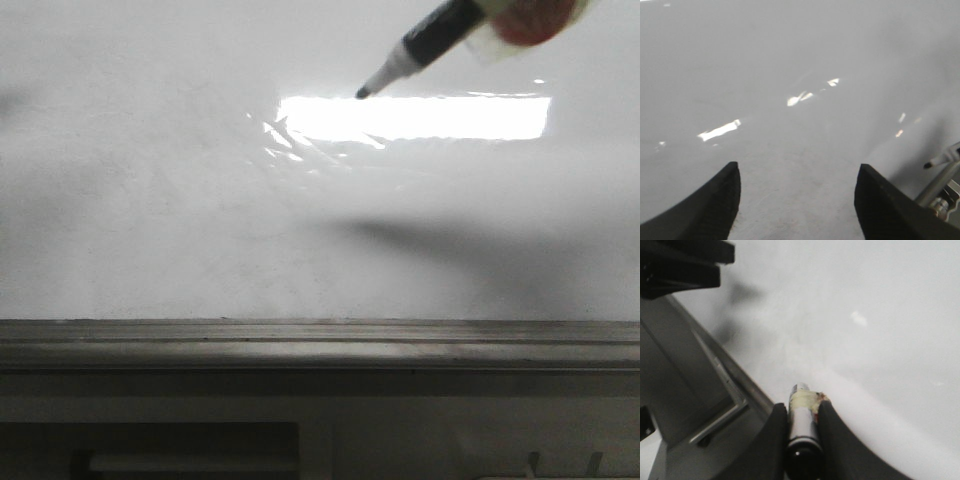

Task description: Write number 6 on whiteboard

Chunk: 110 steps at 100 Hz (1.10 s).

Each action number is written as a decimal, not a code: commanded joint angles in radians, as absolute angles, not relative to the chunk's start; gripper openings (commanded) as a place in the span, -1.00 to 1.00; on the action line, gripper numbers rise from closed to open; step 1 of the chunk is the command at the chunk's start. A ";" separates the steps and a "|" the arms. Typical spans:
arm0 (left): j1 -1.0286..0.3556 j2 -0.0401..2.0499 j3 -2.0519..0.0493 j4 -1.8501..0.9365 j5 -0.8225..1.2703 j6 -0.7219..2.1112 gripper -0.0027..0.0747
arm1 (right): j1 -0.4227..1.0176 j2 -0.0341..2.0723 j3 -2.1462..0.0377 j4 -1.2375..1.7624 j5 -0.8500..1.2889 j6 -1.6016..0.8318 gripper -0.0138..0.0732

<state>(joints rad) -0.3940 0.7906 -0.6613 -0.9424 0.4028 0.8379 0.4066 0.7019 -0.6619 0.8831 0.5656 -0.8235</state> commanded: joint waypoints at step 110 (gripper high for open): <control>-0.332 0.648 -0.590 -1.063 0.321 0.837 0.15 | 0.315 0.839 -0.653 0.894 0.361 -0.796 -0.80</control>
<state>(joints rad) -0.3353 0.6514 -0.5609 -1.0238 0.3556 0.8379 0.3441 0.8445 -0.6279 0.8795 0.4803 -0.7976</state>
